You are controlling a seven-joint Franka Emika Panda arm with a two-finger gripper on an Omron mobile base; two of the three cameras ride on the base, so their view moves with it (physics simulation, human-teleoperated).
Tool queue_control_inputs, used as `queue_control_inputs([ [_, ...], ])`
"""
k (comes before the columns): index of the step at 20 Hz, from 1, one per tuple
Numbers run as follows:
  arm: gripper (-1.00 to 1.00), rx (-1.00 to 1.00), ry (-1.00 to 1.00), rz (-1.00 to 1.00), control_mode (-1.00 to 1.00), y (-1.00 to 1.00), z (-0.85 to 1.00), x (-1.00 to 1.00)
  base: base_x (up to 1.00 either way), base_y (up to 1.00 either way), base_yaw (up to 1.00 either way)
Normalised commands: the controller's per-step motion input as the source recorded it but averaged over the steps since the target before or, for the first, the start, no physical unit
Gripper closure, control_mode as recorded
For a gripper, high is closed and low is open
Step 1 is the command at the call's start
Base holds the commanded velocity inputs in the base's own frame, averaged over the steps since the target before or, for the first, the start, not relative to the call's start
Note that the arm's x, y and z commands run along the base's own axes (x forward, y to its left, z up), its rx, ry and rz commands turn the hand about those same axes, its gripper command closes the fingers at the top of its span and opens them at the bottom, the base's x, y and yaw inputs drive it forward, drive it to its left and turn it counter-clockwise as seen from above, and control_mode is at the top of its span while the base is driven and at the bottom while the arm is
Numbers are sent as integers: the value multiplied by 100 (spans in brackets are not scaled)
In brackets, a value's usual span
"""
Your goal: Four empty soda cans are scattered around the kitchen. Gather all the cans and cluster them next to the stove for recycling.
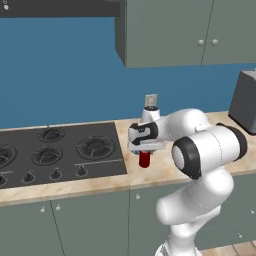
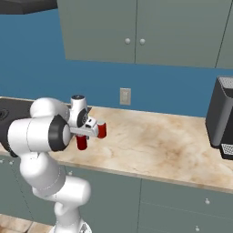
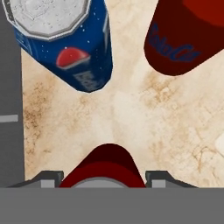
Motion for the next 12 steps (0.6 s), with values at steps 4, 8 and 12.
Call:
queue_control_inputs([
  [4,100,0,0,0,-100,1,-21,-1,0,0,0],
  [8,100,0,0,0,-100,0,-19,-1,0,0,0],
  [12,-100,0,0,-1,-100,0,-22,-8,0,0,0],
])
